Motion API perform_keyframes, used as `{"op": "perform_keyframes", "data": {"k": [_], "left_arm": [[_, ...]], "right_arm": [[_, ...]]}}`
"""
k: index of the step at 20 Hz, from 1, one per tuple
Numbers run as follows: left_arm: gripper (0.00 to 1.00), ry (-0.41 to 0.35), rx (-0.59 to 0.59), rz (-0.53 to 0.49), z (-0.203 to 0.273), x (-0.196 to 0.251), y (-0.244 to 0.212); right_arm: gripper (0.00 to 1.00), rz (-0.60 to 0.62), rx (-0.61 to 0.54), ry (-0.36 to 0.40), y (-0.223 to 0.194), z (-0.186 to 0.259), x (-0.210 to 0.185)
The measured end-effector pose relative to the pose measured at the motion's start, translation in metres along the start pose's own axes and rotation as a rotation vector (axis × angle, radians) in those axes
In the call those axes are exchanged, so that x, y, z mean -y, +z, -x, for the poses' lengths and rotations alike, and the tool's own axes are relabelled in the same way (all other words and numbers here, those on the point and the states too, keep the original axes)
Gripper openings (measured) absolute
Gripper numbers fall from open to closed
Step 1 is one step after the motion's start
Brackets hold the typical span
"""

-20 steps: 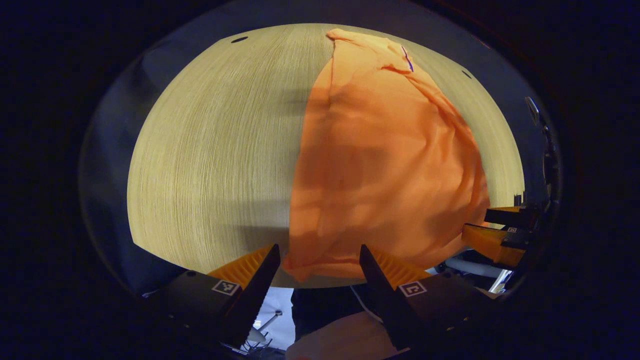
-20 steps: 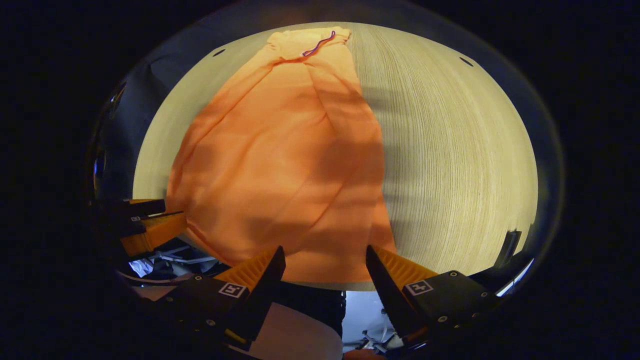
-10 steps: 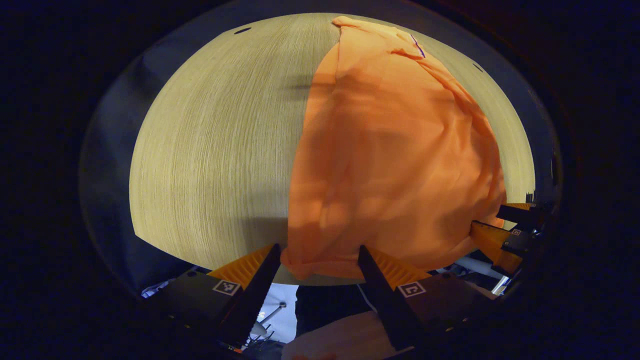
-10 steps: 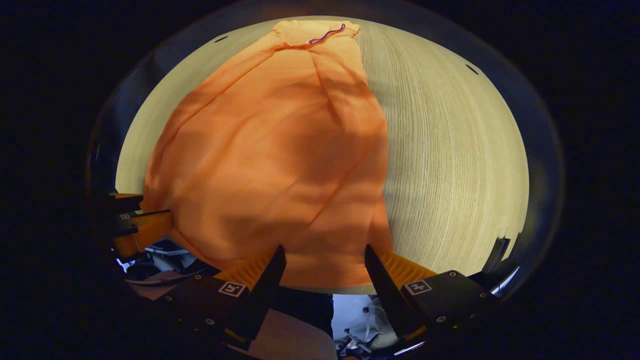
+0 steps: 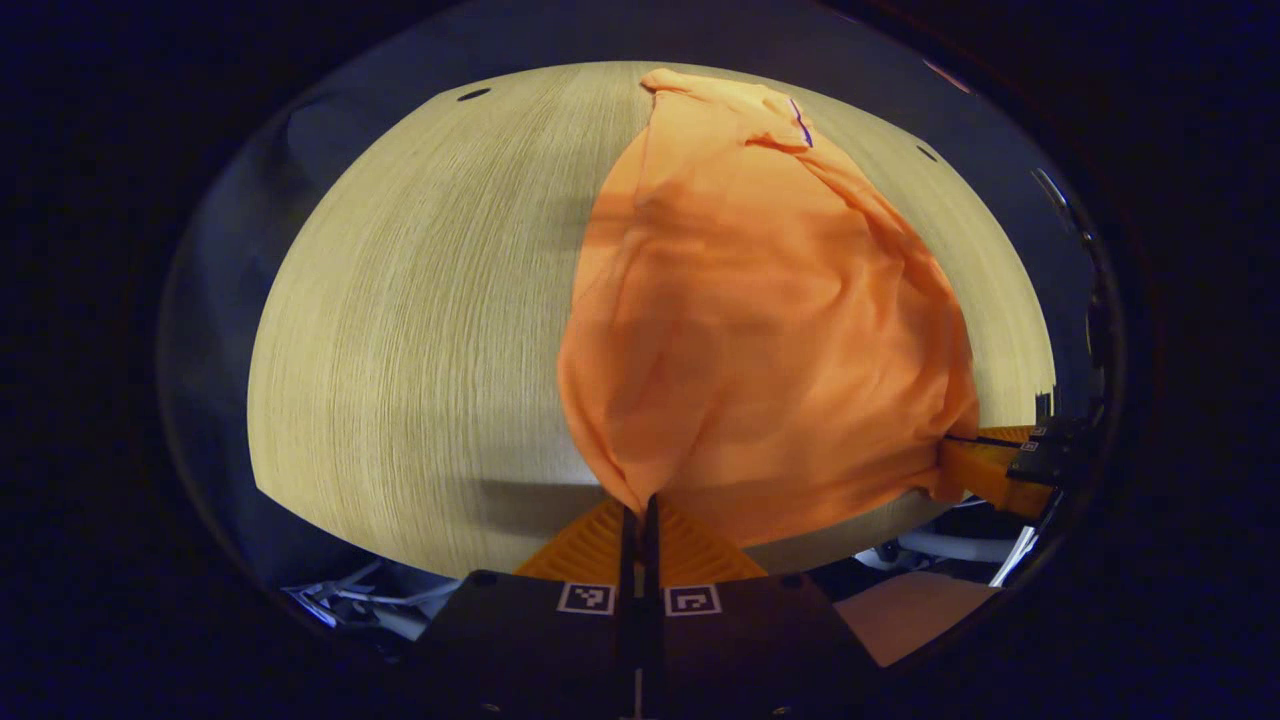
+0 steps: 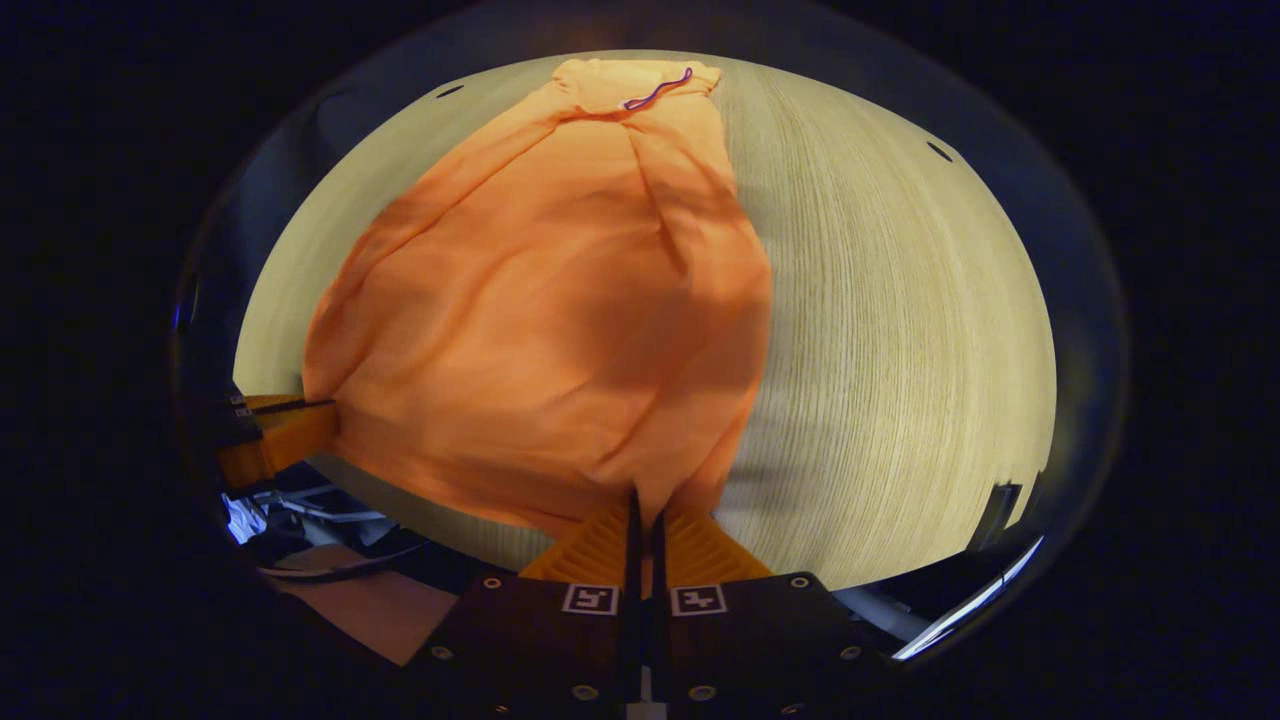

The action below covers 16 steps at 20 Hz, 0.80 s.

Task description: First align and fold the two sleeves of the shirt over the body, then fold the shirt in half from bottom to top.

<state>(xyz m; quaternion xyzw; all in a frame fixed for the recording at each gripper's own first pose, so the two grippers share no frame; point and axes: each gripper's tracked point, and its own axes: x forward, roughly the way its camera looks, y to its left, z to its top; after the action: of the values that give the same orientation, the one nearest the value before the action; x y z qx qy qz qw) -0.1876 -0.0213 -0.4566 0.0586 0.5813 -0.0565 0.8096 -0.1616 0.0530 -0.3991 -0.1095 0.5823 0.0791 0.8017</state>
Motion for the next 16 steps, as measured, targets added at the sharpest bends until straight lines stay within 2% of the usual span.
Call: {"op": "perform_keyframes", "data": {"k": [1, 8, 16], "left_arm": [[0.03, -0.001, -0.009, -0.010, -0.006, 0.001, -0.001], [0.01, -0.013, -0.002, 0.046, 0.007, -0.010, 0.015], [0.01, -0.009, 0.098, 0.019, 0.022, -0.008, 0.098]], "right_arm": [[0.00, 0.004, -0.008, 0.009, -0.006, -0.004, -0.001], [0.00, -0.055, 0.031, 0.046, 0.016, 0.014, 0.008], [0.00, -0.079, 0.104, 0.064, 0.074, 0.027, 0.016]]}}
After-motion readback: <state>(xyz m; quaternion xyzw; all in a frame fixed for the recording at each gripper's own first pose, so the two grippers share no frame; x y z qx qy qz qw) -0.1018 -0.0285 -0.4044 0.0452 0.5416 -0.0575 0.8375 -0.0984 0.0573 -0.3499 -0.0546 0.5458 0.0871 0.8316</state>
